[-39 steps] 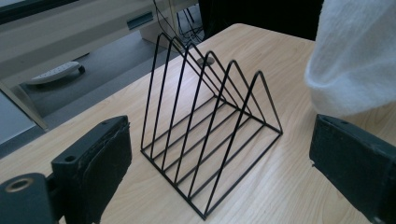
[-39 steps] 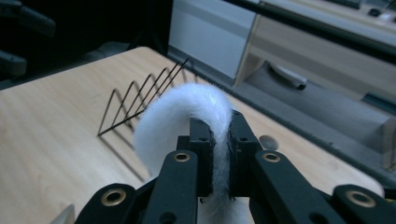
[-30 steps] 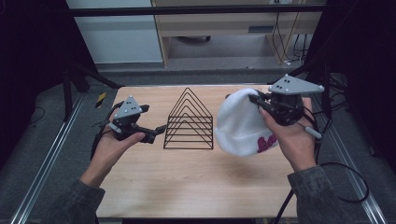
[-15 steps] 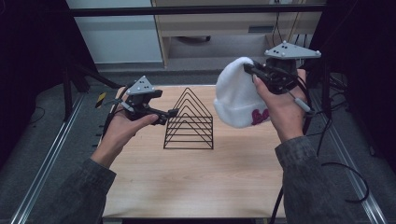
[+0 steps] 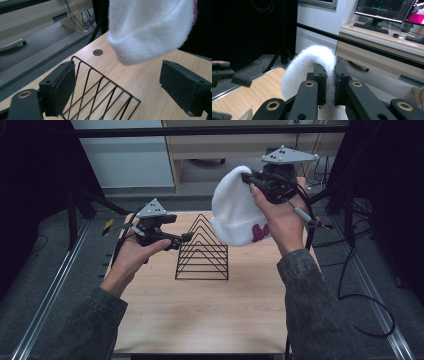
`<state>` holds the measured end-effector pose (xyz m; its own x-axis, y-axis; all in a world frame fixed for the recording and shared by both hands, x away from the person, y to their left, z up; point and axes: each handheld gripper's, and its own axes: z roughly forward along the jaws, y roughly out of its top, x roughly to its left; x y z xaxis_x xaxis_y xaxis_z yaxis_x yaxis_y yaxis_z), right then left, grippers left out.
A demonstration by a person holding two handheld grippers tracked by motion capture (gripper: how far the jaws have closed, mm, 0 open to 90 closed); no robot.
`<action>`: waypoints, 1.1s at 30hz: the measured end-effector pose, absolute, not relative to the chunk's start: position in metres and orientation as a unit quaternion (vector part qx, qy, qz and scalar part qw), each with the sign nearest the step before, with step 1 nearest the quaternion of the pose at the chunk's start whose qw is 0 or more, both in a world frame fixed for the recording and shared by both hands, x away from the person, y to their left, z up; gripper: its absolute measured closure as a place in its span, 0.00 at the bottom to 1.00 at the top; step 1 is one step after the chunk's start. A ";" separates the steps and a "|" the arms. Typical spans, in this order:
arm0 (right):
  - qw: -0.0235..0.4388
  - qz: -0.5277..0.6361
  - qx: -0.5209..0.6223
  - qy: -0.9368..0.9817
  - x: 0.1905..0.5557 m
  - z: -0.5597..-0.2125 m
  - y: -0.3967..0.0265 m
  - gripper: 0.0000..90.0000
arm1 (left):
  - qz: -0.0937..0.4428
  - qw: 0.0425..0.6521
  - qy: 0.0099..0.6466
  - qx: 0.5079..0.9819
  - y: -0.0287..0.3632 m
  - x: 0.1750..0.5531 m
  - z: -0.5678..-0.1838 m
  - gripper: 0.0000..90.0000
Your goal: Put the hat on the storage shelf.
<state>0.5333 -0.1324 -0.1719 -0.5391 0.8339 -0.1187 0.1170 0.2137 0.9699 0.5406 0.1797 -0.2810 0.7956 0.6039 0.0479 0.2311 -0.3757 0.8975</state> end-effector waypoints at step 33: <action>0.286 0.563 0.268 0.728 0.521 -0.152 -0.074 0.93 | 0.169 0.467 0.236 0.835 0.165 0.552 -0.312 0.47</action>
